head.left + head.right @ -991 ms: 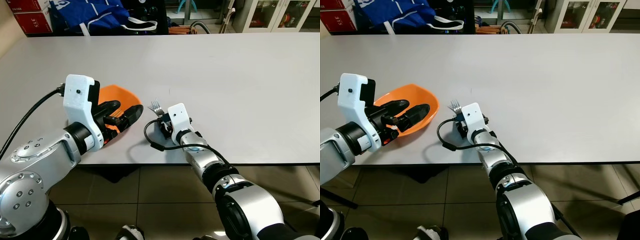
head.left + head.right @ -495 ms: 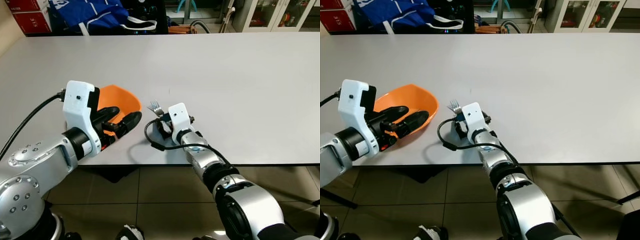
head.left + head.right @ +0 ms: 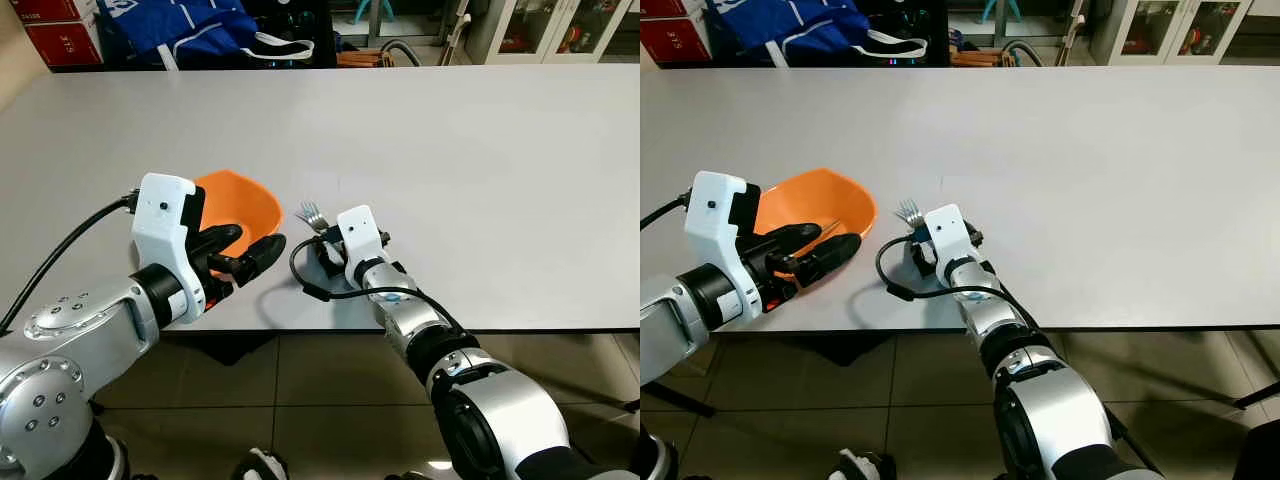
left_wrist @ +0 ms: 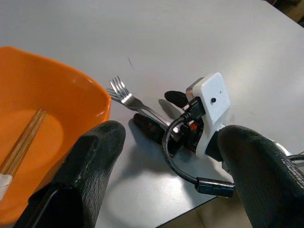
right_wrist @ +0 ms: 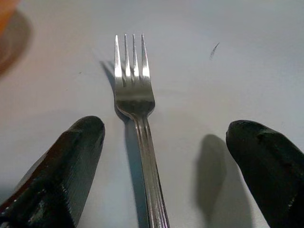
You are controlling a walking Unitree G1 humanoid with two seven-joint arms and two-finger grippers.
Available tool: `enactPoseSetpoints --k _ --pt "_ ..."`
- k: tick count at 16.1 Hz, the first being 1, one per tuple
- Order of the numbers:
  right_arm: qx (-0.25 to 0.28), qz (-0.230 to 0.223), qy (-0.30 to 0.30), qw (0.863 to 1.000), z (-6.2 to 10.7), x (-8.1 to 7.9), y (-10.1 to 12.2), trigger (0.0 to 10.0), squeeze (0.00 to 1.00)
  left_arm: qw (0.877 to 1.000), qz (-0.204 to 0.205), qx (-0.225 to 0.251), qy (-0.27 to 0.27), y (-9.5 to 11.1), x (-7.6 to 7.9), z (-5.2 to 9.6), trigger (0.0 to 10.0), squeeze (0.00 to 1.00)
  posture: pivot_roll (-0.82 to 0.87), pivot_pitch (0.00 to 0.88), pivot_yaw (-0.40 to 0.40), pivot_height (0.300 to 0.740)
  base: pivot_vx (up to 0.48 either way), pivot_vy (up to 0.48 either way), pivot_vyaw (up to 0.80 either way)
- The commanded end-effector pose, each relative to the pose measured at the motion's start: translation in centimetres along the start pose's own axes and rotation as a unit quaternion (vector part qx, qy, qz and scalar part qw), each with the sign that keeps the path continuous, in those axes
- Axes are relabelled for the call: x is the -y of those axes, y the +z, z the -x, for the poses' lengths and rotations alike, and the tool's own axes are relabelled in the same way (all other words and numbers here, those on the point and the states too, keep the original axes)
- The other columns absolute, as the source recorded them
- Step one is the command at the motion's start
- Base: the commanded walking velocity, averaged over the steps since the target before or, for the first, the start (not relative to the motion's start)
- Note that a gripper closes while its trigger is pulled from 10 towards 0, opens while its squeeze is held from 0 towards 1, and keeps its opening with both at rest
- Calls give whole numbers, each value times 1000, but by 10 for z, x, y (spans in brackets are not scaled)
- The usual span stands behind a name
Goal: Setting the table
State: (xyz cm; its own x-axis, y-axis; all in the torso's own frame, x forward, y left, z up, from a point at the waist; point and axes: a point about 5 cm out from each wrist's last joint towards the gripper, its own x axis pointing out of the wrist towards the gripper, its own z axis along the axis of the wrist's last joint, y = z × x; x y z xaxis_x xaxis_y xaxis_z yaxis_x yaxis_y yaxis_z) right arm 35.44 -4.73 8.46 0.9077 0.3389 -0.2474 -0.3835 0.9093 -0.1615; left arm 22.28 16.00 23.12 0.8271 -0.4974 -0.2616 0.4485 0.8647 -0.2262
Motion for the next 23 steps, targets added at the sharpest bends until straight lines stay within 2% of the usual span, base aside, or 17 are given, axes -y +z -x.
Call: enactPoseSetpoints --k 1,3,4,6,7,8,15,16,17,23 --pt "-97 -5 -10 995 13 3 -45 10000 1000 1000 -7 -5 0 0 1 0 10000 0 185 104 66 740 0 0 0" --pt "-93 16 -27 995 11 10 -39 10000 1000 1000 -8 -5 -1 0 2 0 10000 0 185 103 66 740 0 0 0" --pt "-92 13 -28 995 11 11 -38 10000 0 1000 -8 -6 -1 0 2 0 10000 0 185 103 67 740 0 0 0" --pt "-93 11 -28 995 11 10 -38 10000 0 1000 -9 -6 -1 0 2 0 10000 0 186 101 65 740 0 0 0" --pt "-93 12 -28 995 11 10 -38 2824 0 1000 -9 -6 -1 0 2 0 10000 0 186 100 66 740 0 0 0" --pt "-94 12 -28 995 11 10 -39 0 0 1000 -9 -5 -1 0 2 0 10000 0 184 100 66 740 0 0 0" --pt "-103 21 -29 994 12 12 -42 0 0 1000 -11 -5 -4 0 4 -1 10000 0 179 91 62 740 0 0 0" --pt "-107 30 -42 993 13 14 -43 10000 39 1000 -12 -4 -5 0 4 -1 10000 0 179 90 63 740 0 0 0" --pt "-108 28 -41 993 13 14 -44 10000 1000 1000 -13 -5 -6 0 5 -1 10000 0 178 90 62 740 0 0 0" --pt "-110 32 -28 993 13 13 -44 10000 1000 1000 -11 1 -7 2 5 -4 10000 0 172 84 58 740 0 0 0"
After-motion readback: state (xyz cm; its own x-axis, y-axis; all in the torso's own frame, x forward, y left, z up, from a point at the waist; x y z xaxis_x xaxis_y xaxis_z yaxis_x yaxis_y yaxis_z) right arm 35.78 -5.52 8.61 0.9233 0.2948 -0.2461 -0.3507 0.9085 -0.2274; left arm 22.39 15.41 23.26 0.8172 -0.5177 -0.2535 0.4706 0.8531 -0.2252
